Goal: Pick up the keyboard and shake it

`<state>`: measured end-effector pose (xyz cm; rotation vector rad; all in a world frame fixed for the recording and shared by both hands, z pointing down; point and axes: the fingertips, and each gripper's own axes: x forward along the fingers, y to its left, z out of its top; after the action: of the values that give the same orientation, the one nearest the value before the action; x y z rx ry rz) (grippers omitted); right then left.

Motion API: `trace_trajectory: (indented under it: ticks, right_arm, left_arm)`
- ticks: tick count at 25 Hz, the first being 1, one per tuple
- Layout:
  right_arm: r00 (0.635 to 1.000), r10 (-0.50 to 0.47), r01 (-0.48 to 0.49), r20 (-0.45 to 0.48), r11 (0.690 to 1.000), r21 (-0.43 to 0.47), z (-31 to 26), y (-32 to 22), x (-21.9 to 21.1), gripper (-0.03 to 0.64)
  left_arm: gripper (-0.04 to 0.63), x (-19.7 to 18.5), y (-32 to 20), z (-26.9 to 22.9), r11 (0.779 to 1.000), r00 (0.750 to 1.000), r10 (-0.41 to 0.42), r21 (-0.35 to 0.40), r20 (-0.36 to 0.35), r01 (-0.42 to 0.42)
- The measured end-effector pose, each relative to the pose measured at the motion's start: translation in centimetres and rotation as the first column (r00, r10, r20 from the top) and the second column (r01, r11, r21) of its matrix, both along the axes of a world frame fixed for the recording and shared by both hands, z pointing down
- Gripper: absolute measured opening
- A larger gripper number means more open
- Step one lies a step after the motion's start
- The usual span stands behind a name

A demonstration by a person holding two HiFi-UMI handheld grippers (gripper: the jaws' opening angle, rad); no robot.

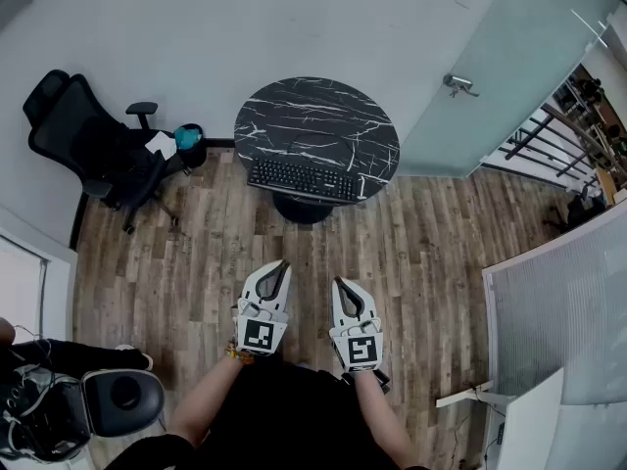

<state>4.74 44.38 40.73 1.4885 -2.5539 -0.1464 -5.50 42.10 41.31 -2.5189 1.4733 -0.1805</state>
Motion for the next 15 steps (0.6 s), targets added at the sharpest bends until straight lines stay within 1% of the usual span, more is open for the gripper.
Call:
trace_trajectory:
  ticks: [2,6,10,12,14,15]
  right_arm:
    - [1.0,-0.001,0.001,-0.015,1.0,0.013,0.1,-1.2,-0.9,0.028]
    - [0.998,-0.029,0.031,-0.061,0.999,0.019,0.6,-3.9,-1.9,0.034]
    - [0.996,-0.025,0.025,-0.089,1.0,-0.004,1.7,-6.3,-1.2,0.048]
    - [0.994,-0.036,0.032,-0.107,0.998,-0.047,2.8,-7.8,-0.5,0.074]
    - [0.99,-0.064,0.053,-0.123,0.994,-0.091,3.9,-9.9,-0.1,0.145]
    - [0.988,-0.081,0.068,-0.132,0.992,-0.103,4.3,-11.0,0.1,0.162]
  left_arm:
    - [0.031,-1.6,-1.2,0.1,1.0,1.0,0.009,-0.01,-0.013,-0.009]
    - [0.031,-4.5,-3.9,0.7,0.998,0.999,0.039,-0.04,0.005,-0.039]
    - [0.032,-7.3,-6.5,2.6,0.995,1.0,0.023,-0.102,-0.008,-0.023]
    - [0.032,-8.4,-7.9,3.3,0.991,1.0,0.015,-0.135,-0.017,-0.017]
    - [0.032,-9.1,-9.6,4.3,0.987,1.0,0.024,-0.161,-0.005,-0.024]
    - [0.032,-9.2,-10.5,4.9,0.984,0.999,0.034,-0.173,0.011,-0.032]
